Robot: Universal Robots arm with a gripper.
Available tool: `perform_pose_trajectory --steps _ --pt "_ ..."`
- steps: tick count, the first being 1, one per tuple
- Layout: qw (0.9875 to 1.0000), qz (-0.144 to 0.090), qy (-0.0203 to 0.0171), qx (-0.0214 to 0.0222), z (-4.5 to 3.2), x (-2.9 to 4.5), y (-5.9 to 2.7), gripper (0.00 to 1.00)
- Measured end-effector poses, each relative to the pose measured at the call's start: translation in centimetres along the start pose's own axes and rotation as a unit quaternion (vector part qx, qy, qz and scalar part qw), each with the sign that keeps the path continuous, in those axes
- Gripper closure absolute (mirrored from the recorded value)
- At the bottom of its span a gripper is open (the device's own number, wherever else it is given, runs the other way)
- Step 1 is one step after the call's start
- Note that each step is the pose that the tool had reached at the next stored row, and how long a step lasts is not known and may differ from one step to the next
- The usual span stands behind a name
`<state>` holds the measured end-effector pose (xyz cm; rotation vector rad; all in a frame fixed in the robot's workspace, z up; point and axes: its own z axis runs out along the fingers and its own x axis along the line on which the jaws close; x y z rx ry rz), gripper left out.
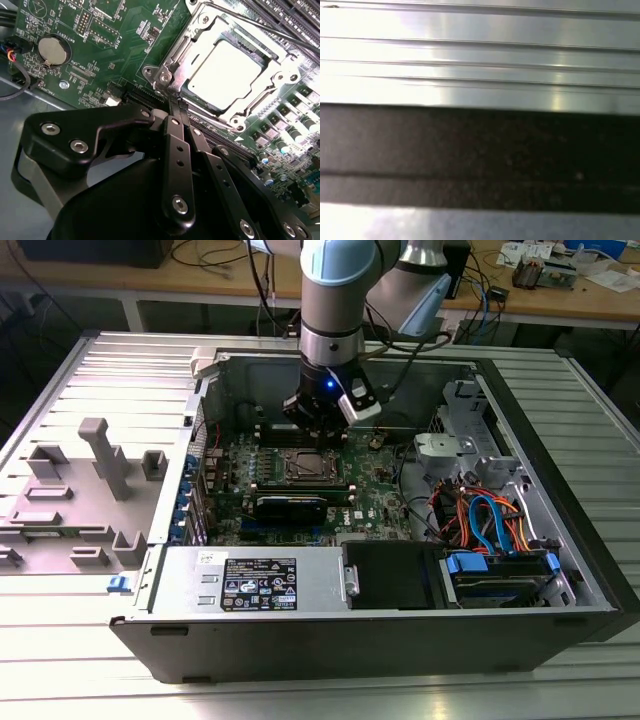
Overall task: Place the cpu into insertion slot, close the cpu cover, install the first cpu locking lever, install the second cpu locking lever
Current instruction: 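Install the first cpu locking lever, then install the second cpu locking lever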
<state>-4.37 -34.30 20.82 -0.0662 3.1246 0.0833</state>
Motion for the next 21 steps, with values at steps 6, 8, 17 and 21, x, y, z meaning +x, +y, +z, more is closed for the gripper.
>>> perform_pose_trajectory --steps 6,8,17,21 --pt "1.0000 0.000 0.0000 0.0000 -0.01 0.01 -0.19 0.89" --pt "1.0000 0.000 0.0000 0.0001 -0.01 0.02 -0.22 0.89" --pt "1.0000 0.000 0.0000 0.0000 -0.03 0.02 -0.44 0.89" --pt "1.0000 0.000 0.0000 0.0001 -0.04 0.04 -0.73 0.89"
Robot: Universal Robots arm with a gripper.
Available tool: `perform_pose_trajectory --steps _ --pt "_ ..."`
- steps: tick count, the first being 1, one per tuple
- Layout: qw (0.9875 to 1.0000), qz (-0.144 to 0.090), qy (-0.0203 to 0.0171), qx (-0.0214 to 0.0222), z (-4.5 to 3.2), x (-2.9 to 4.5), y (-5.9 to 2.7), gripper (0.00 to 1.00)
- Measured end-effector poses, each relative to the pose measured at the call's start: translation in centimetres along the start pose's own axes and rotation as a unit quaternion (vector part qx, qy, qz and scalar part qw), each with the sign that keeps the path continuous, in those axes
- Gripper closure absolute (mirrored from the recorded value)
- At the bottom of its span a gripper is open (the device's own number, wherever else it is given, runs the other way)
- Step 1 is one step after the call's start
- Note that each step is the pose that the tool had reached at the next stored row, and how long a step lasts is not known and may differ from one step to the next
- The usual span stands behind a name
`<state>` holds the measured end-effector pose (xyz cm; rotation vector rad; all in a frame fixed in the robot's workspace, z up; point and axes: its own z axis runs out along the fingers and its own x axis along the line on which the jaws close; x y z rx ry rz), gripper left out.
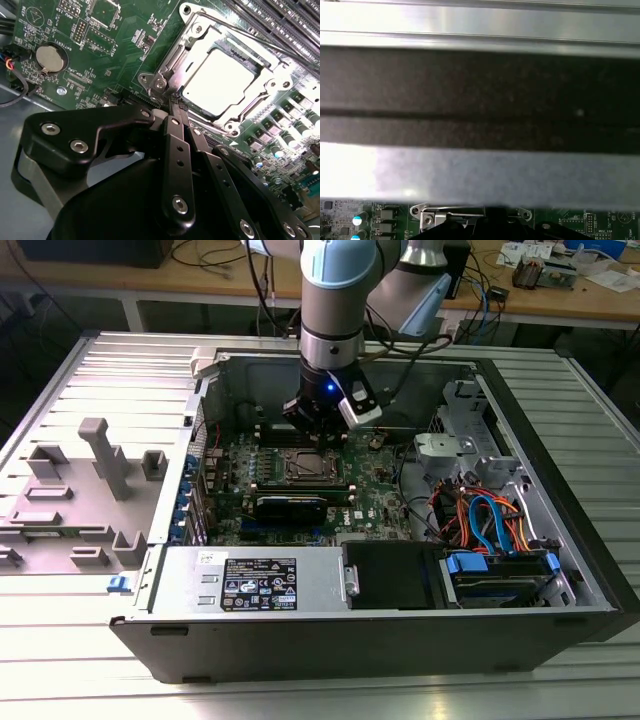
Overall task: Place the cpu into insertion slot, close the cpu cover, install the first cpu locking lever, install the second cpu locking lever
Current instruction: 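Install the second cpu locking lever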
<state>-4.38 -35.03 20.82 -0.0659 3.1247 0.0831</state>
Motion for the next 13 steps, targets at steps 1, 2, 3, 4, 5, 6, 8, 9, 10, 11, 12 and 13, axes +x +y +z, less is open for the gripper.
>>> perform_pose_trajectory --steps 1,2,3,4,5,6,8,9,10,11,12,13 --pt "1.0000 0.000 0.0000 0.0000 0.00 0.00 -0.09 0.89" --pt "1.0000 0.000 0.0000 0.0000 -0.01 0.01 -0.16 0.89" --pt "1.0000 0.000 0.0000 0.0000 -0.01 0.01 -0.25 0.89" --pt "1.0000 0.000 -0.0001 0.0000 -0.02 0.02 -0.40 0.89" --pt "1.0000 0.000 0.0000 0.0000 -0.03 0.02 -0.60 0.89" --pt "1.0000 0.000 0.0000 0.0001 -0.13 0.03 -0.61 0.89" --pt "1.0000 0.000 -0.0001 0.0003 -0.58 0.02 -0.61 0.89" --pt "1.0000 0.000 0.0000 0.0005 -0.60 0.01 -0.72 0.89" --pt "1.0000 0.000 0.0000 0.0005 -0.61 0.03 -0.92 0.89" --pt "1.0000 0.000 0.0000 0.0005 -0.61 0.04 -1.09 0.89" --pt "1.0000 0.000 0.0000 0.0005 -0.62 0.04 -1.29 0.89" --pt "1.0000 0.000 0.0000 0.0005 -0.63 0.05 -1.45 0.89"
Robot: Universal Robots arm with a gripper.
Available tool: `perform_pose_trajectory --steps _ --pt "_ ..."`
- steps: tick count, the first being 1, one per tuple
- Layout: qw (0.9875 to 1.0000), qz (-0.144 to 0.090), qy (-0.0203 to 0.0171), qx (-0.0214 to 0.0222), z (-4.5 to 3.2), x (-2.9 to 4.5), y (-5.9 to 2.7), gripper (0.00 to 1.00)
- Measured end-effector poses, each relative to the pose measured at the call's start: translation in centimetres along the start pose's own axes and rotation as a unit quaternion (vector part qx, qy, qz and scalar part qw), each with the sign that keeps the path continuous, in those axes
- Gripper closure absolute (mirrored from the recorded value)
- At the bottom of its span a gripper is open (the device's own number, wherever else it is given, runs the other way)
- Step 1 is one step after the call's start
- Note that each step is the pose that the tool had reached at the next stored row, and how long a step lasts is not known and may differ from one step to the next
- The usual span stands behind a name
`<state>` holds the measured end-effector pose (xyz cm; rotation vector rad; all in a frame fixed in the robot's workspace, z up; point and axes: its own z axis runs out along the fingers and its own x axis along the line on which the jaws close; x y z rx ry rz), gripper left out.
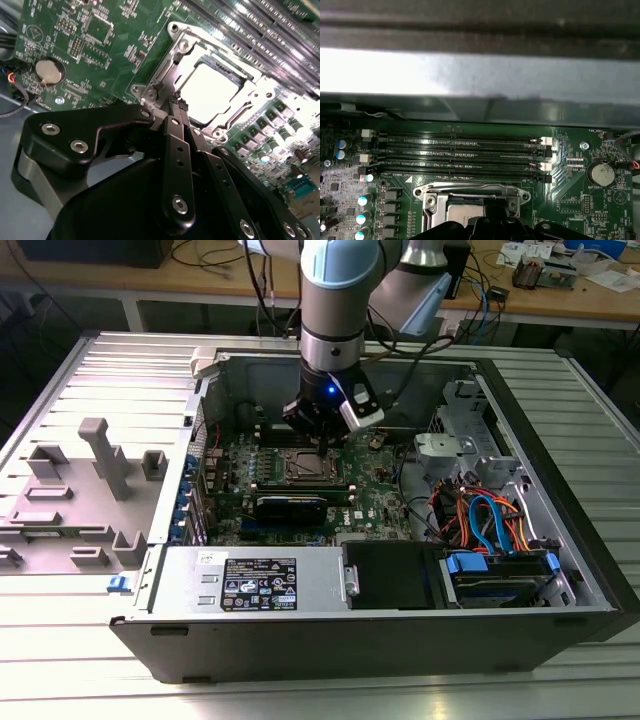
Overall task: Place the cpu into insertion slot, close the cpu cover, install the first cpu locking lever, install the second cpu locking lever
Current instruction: 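Install the second cpu locking lever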
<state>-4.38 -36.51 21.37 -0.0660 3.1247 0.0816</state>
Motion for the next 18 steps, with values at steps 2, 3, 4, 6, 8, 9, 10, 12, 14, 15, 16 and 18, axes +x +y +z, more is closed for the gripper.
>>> perform_pose_trajectory --steps 2,3,4,6,8,9,10,12,14,15,16,18 --pt "1.0000 0.000 -0.0001 0.0000 -0.01 0.01 -0.37 0.89" --pt "1.0000 0.000 0.0000 0.0000 -0.02 0.02 -0.51 0.89" --pt "1.0000 0.000 0.0000 0.0000 -0.03 0.03 -0.63 0.89" --pt "1.0000 0.000 0.0000 0.0001 -0.04 0.04 -0.77 0.89" --pt "1.0000 0.000 0.0000 0.0000 -0.03 0.03 -0.78 0.89" --pt "1.0000 0.000 0.0000 0.0000 -0.04 0.04 -0.84 0.89" --pt "1.0000 0.000 0.0000 0.0001 -0.05 0.04 -0.92 0.89" --pt "1.0000 0.000 0.0000 0.0000 -0.04 0.04 -0.93 0.89" --pt "1.0000 0.000 0.0000 0.0001 -0.05 0.04 -0.94 0.89" --pt "1.0000 0.000 0.0000 0.0000 -0.05 0.04 -0.94 0.89" --pt "1.0000 0.000 0.0000 0.0001 -0.05 0.04 -0.94 0.89" --pt "1.0000 0.000 0.0000 0.0001 -0.05 0.04 -0.95 0.89"
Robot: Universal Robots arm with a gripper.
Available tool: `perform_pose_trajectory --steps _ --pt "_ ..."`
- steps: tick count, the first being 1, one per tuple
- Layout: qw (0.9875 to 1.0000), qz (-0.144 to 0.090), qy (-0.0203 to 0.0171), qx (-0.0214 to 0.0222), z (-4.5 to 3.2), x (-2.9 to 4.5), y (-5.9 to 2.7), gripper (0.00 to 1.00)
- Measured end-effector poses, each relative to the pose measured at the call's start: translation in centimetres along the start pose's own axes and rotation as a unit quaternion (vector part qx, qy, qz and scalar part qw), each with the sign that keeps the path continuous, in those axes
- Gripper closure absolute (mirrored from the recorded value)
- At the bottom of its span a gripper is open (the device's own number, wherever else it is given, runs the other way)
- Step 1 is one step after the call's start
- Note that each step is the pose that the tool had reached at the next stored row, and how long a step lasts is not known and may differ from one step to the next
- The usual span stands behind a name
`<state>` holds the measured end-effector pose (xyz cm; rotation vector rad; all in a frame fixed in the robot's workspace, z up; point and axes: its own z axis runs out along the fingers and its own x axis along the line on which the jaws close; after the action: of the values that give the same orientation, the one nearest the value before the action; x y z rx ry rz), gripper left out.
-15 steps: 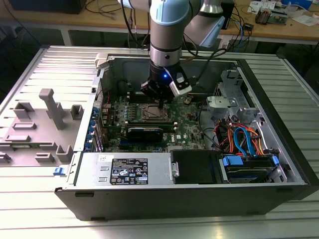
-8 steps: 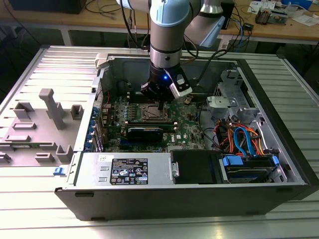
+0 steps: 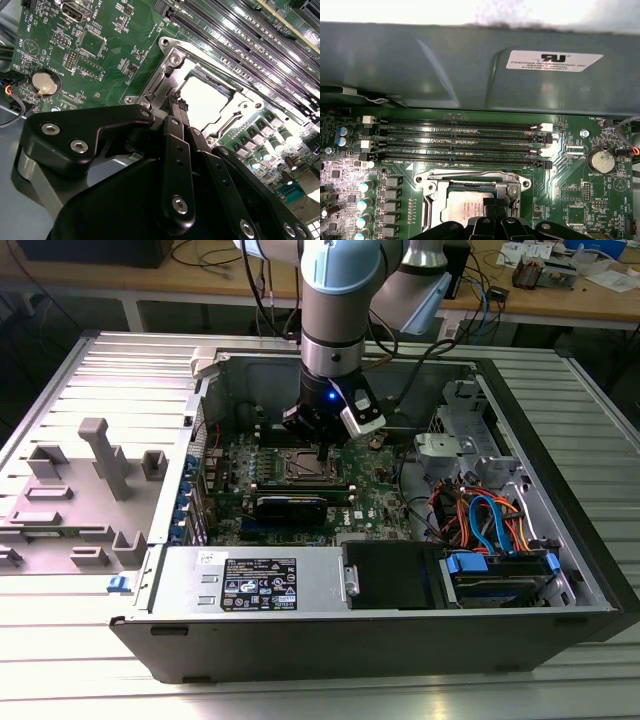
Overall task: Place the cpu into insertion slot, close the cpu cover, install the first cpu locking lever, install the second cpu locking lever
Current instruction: 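Install the second cpu locking lever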
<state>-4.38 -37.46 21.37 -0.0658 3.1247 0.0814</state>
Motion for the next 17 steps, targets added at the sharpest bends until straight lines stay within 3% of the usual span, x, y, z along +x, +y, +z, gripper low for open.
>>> perform_pose_trajectory --steps 3,8,17 --pt "1.0000 0.000 0.0000 0.0002 -0.04 0.00 -0.02 0.89" --pt "1.0000 0.000 0.0000 0.0005 -0.89 -0.01 -0.01 0.89" --pt "1.0000 0.000 0.0000 0.0005 -0.95 0.02 -0.73 0.89"
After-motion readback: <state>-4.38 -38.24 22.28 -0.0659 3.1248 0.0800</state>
